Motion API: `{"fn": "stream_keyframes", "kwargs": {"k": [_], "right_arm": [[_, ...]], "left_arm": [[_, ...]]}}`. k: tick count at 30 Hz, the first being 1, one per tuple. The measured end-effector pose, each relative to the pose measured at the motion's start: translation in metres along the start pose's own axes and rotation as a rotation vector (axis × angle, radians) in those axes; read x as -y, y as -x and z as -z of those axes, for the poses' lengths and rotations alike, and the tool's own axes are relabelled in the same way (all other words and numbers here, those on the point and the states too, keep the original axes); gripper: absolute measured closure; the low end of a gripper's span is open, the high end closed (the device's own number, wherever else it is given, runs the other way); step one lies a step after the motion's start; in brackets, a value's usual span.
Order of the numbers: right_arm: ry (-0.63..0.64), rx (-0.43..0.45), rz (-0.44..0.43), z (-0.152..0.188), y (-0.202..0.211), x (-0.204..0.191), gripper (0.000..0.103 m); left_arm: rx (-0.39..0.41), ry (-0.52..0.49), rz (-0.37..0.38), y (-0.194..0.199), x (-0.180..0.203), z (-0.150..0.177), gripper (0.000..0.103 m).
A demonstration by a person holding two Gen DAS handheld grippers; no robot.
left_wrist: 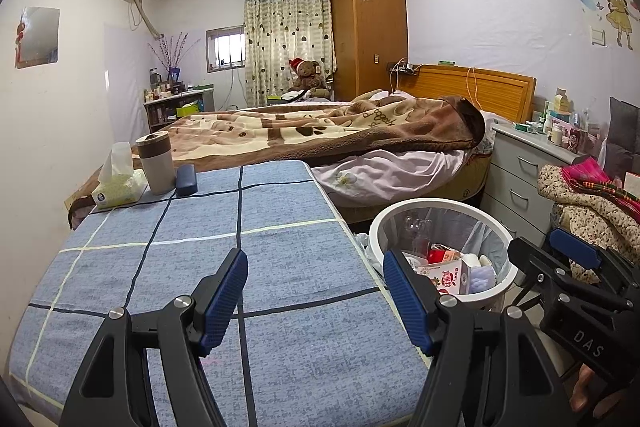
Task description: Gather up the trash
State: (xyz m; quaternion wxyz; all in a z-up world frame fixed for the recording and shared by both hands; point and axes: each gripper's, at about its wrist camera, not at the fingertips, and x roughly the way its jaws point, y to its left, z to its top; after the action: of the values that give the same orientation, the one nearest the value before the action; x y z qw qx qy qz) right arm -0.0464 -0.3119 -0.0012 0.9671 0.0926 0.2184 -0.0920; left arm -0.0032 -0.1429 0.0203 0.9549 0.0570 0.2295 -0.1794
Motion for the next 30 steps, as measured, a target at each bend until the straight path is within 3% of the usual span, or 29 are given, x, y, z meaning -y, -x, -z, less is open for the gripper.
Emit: {"fn": "stream_keyframes", "kwargs": {"k": [30], "right_arm": [[0.006, -0.004, -0.007, -0.0010, 0.0002, -0.0017, 0.033]], "left_arm": [[-0.002, 0.002, 0.000, 0.0002, -0.0055, -0.0015, 0.033]]}}
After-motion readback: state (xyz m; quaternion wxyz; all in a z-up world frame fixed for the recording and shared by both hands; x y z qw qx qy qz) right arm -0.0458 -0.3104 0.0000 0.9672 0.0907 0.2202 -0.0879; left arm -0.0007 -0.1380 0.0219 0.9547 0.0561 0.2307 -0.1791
